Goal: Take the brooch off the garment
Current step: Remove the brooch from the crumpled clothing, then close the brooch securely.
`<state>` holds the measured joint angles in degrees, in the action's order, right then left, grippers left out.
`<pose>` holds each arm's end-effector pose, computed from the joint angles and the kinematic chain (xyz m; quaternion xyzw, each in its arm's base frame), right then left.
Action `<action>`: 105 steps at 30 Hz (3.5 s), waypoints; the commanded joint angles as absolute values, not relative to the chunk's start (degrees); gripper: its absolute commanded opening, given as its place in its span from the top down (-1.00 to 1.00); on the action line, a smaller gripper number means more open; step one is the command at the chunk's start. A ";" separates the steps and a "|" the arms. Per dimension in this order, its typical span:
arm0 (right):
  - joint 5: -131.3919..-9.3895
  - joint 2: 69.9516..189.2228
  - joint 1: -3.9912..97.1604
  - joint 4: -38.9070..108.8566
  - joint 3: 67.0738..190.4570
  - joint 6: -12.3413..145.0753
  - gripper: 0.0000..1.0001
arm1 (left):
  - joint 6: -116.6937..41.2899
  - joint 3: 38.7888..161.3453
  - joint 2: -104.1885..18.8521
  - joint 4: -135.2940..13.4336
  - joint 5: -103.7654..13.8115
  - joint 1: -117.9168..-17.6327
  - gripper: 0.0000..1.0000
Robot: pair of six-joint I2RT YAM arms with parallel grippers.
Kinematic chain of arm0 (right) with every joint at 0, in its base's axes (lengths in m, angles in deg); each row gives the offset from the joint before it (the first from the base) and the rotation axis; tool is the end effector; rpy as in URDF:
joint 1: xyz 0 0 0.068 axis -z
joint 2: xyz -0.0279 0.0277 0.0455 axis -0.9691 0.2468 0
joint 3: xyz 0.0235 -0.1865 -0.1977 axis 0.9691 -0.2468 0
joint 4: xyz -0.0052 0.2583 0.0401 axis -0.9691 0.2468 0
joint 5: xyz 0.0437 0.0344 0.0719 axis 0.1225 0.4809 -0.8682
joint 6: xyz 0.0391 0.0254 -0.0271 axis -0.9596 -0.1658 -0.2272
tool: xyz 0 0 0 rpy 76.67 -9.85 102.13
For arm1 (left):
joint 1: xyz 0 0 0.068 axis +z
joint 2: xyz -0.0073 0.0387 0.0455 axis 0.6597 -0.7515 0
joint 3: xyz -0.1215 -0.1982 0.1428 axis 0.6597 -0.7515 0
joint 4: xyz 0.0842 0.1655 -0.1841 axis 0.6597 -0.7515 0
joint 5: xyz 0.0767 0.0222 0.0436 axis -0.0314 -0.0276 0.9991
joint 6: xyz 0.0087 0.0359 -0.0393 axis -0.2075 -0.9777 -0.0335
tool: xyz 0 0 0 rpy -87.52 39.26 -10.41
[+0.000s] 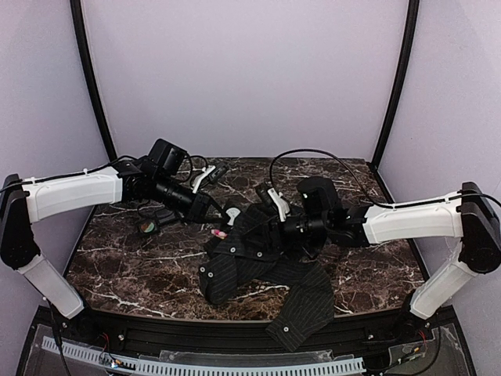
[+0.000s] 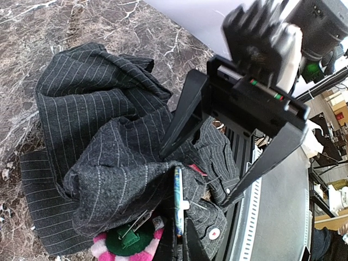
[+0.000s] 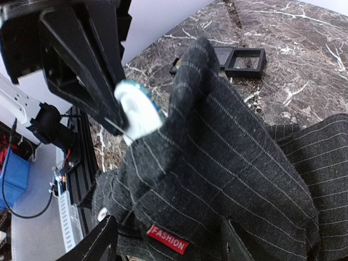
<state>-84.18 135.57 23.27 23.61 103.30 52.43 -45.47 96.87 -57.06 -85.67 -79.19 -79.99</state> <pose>0.1936 0.2732 0.2309 -0.3223 0.7753 0.4365 0.3232 0.2520 -0.2328 0.2775 0.3933 0.7740 -0.4436 0.2225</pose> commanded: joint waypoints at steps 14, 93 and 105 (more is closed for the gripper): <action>-77.77 135.61 21.95 21.98 104.52 51.68 1.00 | -49.70 97.97 -55.55 -92.14 -63.89 -80.84 0.98; -89.36 133.75 20.01 27.96 115.53 59.05 0.05 | -44.34 96.36 -52.91 -84.83 -99.46 -78.41 0.98; -87.42 134.00 19.90 27.71 115.85 58.86 0.21 | -44.53 96.36 -52.93 -85.05 -99.09 -78.67 0.98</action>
